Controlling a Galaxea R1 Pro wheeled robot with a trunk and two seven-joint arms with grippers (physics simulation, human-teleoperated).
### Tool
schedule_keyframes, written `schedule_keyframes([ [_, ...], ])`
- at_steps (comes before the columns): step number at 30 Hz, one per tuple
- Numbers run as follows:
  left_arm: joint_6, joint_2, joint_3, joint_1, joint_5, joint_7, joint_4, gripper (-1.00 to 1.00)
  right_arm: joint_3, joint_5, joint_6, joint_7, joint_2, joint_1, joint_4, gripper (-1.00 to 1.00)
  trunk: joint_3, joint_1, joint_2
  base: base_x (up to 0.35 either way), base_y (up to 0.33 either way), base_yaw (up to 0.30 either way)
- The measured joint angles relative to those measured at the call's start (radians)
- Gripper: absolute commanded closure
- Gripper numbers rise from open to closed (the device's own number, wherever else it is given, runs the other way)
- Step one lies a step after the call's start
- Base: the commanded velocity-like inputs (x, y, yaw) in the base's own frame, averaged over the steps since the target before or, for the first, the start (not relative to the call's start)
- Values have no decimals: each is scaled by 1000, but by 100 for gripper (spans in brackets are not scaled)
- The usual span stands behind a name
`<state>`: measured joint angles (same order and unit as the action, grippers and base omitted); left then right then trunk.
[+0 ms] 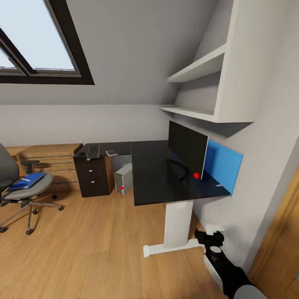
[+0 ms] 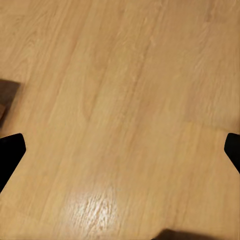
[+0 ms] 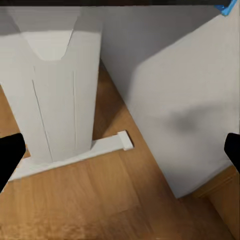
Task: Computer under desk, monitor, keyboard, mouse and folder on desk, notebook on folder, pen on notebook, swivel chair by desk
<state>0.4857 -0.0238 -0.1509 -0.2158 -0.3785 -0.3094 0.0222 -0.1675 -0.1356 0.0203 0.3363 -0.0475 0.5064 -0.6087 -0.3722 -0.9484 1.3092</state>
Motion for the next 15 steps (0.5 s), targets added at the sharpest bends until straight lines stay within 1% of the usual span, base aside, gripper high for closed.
schedule_keyframes([
  [1, 0, 0, 0, 0, 0, 0, 0, -100, -3, 1, -30, 1, 5, 0, 54, -100, 0, 0, 0, -15, 12, 0],
  [2, 1, 0, 0, 0, -1, 0, 0, -100, -11, 1, -101, 2, 19, 0, 150, -100, 0, 0, 0, -12, 9, 0],
  [3, 1, 0, 0, 0, -1, 0, 0, -100, -16, 3, -143, 2, 30, 0, 207, -100, 0, 0, 0, -8, 6, 0],
  [4, 2, 0, 0, 0, -1, 0, 1, -100, -28, 4, -227, 2, 53, 0, 302, -100, 0, 0, 0, -6, 5, 0],
  [5, 2, 0, 0, 0, -1, 0, 1, -100, -36, 6, -271, 2, 66, 0, 354, -100, 0, 0, 0, -4, 3, 27],
  [6, 2, 0, 0, 0, -1, 0, 0, -100, -48, 6, -350, 1, 87, 0, 439, -100, 0, 0, 0, -3, 2, 62],
  [8, 2, 1, 0, 0, -1, -1, 1, -100, -59, 8, -421, -1, 106, 0, 510, -100, 0, 0, 0, -2, 1, 145],
  [9, 2, 0, 0, 0, -1, -1, 1, -100, -68, 7, -490, -3, 126, 0, 569, -100, 3, 4, -7, -1, 1, 220],
  [10, 2, 0, 0, 0, -2, -2, 1, -100, -70, 5, -519, -5, 135, 0, 592, -100, 6, 8, -14, 0, 0, 268],
  [11, -6, 0, 0, 0, -26, -1, 0, -100, -73, -1, -558, -6, 146, -1, 621, -100, 9, 11, -21, 0, 0, 271],
  [13, -25, 2, -4, 0, -33, -1, 4, -100, -74, -2, -564, -6, 149, -1, 625, -100, 15, 19, -35, 0, 0, 271],
  [14, -51, 4, -6, 0, -35, 0, 15, -100, -75, -3, -565, -6, 151, -1, 626, -100, 18, 23, -42, 0, 0, 257],
  [15, -119, 5, -10, 0, -34, 1, 68, -100, -75, -3, -566, -6, 151, -1, 627, -100, 20, 27, -49, 0, 0, 180],
])
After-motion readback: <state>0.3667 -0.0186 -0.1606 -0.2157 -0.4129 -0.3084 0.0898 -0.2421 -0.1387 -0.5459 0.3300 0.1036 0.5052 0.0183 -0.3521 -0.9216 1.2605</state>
